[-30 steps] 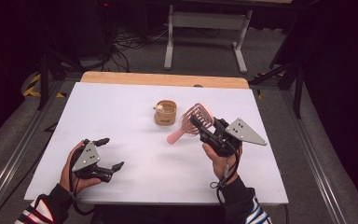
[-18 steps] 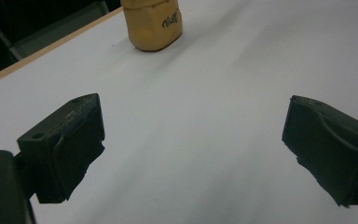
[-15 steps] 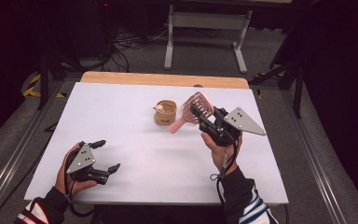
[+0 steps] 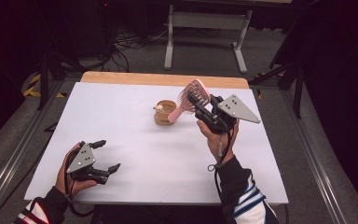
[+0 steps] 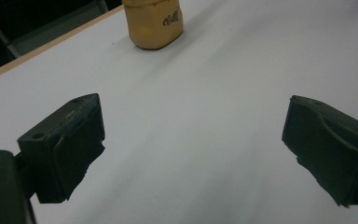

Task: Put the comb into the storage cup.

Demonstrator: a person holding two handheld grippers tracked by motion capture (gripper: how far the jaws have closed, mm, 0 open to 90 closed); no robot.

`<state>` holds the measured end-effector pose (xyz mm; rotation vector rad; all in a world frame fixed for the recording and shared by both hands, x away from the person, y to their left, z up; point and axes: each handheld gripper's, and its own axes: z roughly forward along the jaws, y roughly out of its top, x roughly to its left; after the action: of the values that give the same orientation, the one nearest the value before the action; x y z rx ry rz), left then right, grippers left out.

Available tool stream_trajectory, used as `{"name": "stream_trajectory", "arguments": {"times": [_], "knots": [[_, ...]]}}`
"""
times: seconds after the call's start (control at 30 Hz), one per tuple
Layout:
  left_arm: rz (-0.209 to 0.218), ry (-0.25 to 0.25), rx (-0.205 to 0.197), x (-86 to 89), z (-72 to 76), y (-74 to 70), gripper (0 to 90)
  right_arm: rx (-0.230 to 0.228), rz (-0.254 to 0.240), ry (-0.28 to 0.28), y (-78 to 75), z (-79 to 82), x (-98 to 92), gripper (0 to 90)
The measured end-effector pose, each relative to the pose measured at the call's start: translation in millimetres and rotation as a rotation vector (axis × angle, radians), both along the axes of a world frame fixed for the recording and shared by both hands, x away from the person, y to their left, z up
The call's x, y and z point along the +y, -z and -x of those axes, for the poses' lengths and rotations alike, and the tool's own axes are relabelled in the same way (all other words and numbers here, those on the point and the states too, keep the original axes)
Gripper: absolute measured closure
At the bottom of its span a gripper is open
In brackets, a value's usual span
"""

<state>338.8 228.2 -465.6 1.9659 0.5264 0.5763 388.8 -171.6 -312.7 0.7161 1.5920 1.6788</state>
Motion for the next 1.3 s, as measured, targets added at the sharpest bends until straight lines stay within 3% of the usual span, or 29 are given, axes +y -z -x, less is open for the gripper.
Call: {"name": "stream_trajectory", "arguments": {"times": [0.6, 1.3], "knots": [[0.005, 0.003, 0.002, 0.5, -0.5, -0.1, 6.1, 0.034, -0.026, 0.095, 2.2, -39.7, 13.5, 63.8], [0.008, 0.016, 0.002, 0.5, -0.9, -0.7, 5.3, 0.057, -0.005, 0.152, 15.2, -61.1, 24.7, 63.8]]}}
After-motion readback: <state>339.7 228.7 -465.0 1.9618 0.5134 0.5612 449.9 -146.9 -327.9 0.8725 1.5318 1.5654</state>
